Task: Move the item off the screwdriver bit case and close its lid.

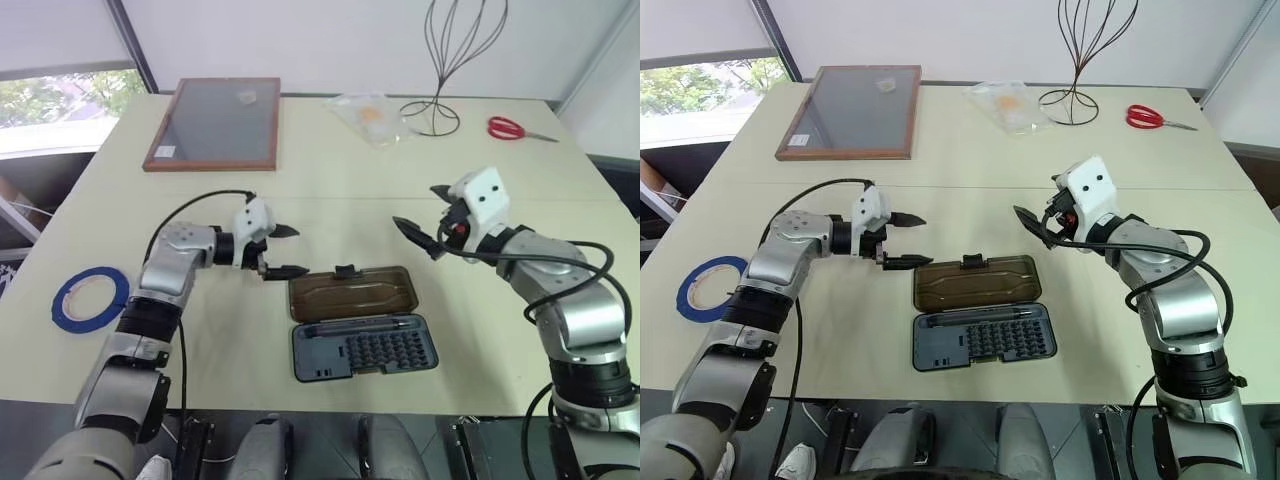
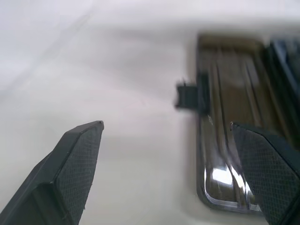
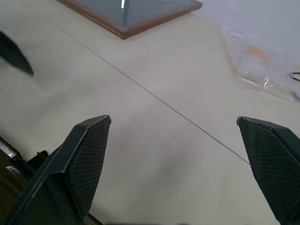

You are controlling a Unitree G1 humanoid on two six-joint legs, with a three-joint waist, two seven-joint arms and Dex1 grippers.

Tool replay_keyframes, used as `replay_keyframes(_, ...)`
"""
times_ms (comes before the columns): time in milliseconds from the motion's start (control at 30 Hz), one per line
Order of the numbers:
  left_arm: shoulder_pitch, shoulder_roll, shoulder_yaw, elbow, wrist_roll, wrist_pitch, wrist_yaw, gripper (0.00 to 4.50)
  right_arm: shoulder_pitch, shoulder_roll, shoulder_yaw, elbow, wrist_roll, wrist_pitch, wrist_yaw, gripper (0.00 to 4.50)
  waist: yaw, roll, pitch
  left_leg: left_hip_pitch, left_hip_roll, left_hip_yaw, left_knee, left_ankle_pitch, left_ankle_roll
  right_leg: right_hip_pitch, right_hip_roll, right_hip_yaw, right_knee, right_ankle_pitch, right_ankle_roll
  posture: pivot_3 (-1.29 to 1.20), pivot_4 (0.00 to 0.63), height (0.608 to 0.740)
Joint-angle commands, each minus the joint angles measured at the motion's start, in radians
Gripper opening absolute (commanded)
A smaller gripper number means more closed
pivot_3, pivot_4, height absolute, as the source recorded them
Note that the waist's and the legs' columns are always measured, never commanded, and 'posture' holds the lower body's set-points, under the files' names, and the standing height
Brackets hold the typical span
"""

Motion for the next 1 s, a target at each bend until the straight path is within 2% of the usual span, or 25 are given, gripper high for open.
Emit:
replay_keyframes(33,0.003,0.011,0.048,-0.124,-0.076,0.096,0.033,4.47,-0.005,-0.011,-0.019,-0.038,0.009,-0.001,0.0,4.5,-0.001,0.0,0.0,0.0,0.0,0.0,0.0,0.0,0.0,0.0,0.0,0.0,0.0,0.0,0.0,0.0,0.15,0.74)
replay_keyframes(100,0.006,0.013,0.05,-0.187,-0.103,0.138,0.043,4.47,-0.007,-0.014,-0.019,-0.034,0.011,0.0,0.002,4.5,-0.001,0.0,0.0,0.0,0.0,0.0,0.0,0.0,0.0,0.0,0.0,0.0,0.0,0.0,0.0,0.0,0.15,0.74)
replay_keyframes(200,0.022,0.015,0.027,-0.329,-0.184,0.243,0.015,3.57,-0.018,-0.022,-0.015,-0.018,0.01,-0.002,0.011,4.5,-0.001,0.0,0.0,0.0,0.0,0.0,0.0,0.0,0.0,0.0,0.0,0.0,0.0,0.0,0.0,0.0,0.15,0.74)
replay_keyframes(300,0.026,0.025,-0.014,-0.403,-0.227,0.309,-0.02,2.11,-0.026,-0.029,-0.01,-0.005,0.009,-0.004,0.024,4.5,-0.001,0.0,0.0,0.0,0.0,0.0,0.0,0.0,0.0,0.0,0.0,0.0,0.0,0.0,0.0,0.0,0.15,0.74)
replay_keyframes(400,-0.001,0.009,-0.027,-0.412,-0.256,0.35,-0.01,0.46,-0.031,-0.034,-0.004,0.01,0.006,-0.009,0.036,4.5,-0.001,0.0,0.0,0.0,0.0,0.0,0.0,0.0,0.0,0.0,0.0,0.0,0.0,0.0,0.0,0.0,0.15,0.74)
replay_keyframes(433,-0.008,0.007,-0.037,-0.42,-0.267,0.365,-0.015,0.07,-0.032,-0.038,-0.002,0.016,0.005,-0.012,0.042,4.5,-0.001,0.0,0.0,0.0,0.0,0.0,0.0,0.0,0.0,0.0,0.0,0.0,0.0,0.0,0.0,0.0,0.15,0.74)
replay_keyframes(700,0.102,0.052,-0.168,-0.489,-0.239,0.346,-0.067,0.07,-0.032,-0.09,0.036,0.085,-0.025,-0.06,0.116,4.5,-0.004,0.0,0.0,0.0,0.0,0.001,0.0,0.0,0.0,0.0,0.0,0.001,-0.001,0.0,0.0,0.0,0.15,0.74)
replay_keyframes(1000,0.221,0.045,-0.238,-0.558,-0.203,0.305,-0.005,0.07,-0.105,-0.149,0.116,0.184,-0.03,-0.121,0.276,4.5,0.0,0.0,0.0,0.0,0.0,0.001,0.0,-0.002,0.004,0.0,0.0,0.001,-0.001,0.0,0.0,0.0,0.15,0.74)
